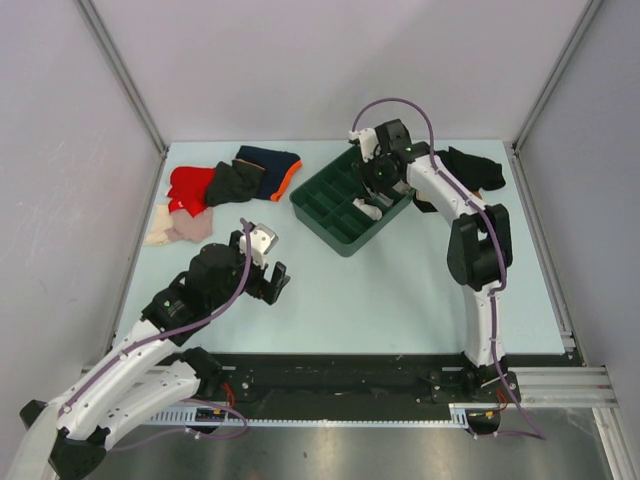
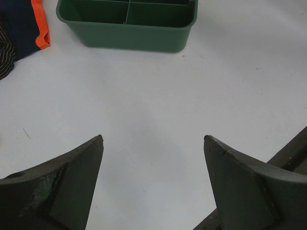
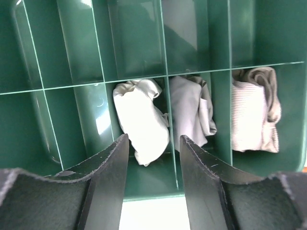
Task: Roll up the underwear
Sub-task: Place the underwear in the storage box, then reset both arms
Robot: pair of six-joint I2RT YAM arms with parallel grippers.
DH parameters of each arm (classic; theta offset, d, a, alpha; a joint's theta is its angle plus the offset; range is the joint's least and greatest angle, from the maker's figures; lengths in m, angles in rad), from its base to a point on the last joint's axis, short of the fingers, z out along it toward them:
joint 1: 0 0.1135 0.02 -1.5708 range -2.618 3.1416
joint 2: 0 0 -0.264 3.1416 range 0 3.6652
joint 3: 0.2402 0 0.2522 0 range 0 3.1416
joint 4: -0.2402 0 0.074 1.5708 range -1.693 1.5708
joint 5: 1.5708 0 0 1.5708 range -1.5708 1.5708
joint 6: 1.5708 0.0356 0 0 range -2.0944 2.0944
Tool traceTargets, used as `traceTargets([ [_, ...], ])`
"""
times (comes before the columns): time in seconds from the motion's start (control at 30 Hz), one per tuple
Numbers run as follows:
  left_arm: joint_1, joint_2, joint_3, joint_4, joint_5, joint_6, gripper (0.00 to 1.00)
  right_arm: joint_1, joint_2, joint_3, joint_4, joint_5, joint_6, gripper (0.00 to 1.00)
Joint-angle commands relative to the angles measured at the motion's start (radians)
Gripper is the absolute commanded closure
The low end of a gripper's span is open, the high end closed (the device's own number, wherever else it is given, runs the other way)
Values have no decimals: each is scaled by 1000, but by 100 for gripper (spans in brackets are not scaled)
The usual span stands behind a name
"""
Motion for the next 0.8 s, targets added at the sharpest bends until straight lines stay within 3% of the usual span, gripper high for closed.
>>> traceTargets([
  [0.0,9,-17,-3,6,-15,11,11,-9,-55,37,-36,-29,-25,51],
  [0.17,9,-26,-6,10,-21,11,11,-13,-76,40,-64,-179,-69,59],
  [0.4,9,-49,-14,15,-27,7,7,-33,-231,-70,-40,-367,-117,58],
  [0.5,9,-81,-27,32,-32,-5,0,-52,-369,-178,30,-379,-115,53],
  [0.63,20,-143,-41,59,-41,-21,0,-102,-538,-317,123,-404,-88,45],
  [0.77,40,-147,-38,67,-24,-56,0,-162,-688,-464,209,-430,-74,28],
])
